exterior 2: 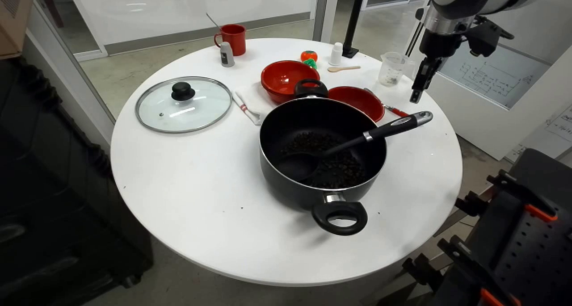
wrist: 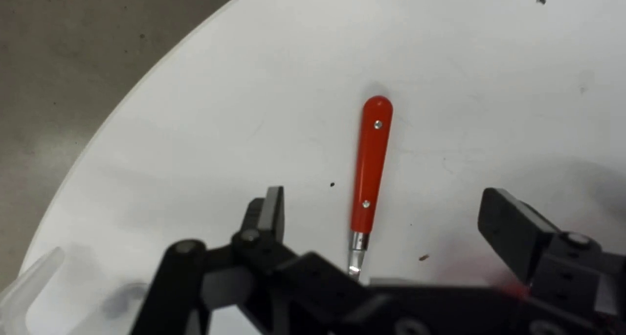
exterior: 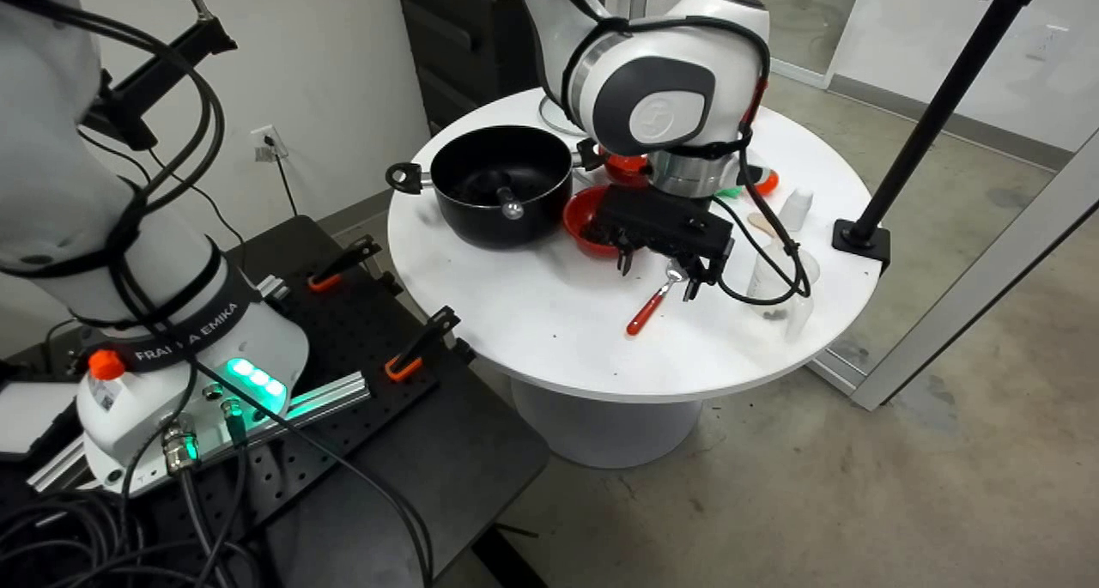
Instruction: Use the spoon to scoop some beans from the red bowl and put them in the pot
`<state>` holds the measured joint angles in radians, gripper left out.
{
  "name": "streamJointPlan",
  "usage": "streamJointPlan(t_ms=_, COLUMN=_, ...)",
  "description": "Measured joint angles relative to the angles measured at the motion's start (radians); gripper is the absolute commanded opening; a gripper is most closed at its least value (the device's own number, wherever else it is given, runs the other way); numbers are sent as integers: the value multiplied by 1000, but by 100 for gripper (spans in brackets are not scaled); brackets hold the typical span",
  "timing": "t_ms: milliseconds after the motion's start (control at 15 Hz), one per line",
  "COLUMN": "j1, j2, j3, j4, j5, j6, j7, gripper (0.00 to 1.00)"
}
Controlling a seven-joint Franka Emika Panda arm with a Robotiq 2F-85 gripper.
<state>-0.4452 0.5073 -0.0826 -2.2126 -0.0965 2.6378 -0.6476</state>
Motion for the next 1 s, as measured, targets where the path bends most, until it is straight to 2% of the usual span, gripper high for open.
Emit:
streamJointPlan(t_ms=200, j1=-35, j2=27, j3=25, j4=28, j5=54, j6=0, j7=-32, gripper=100)
streamJointPlan(t_ms=533, j1=-38, j2=72, j3=27, j4=27, j5=106, j6=17, j7=-3, gripper=100)
streamJointPlan(t_ms=1000, j1=-40, j2=102, j3=45, j4=3, j5=106, j6=155, j7=1, gripper=100)
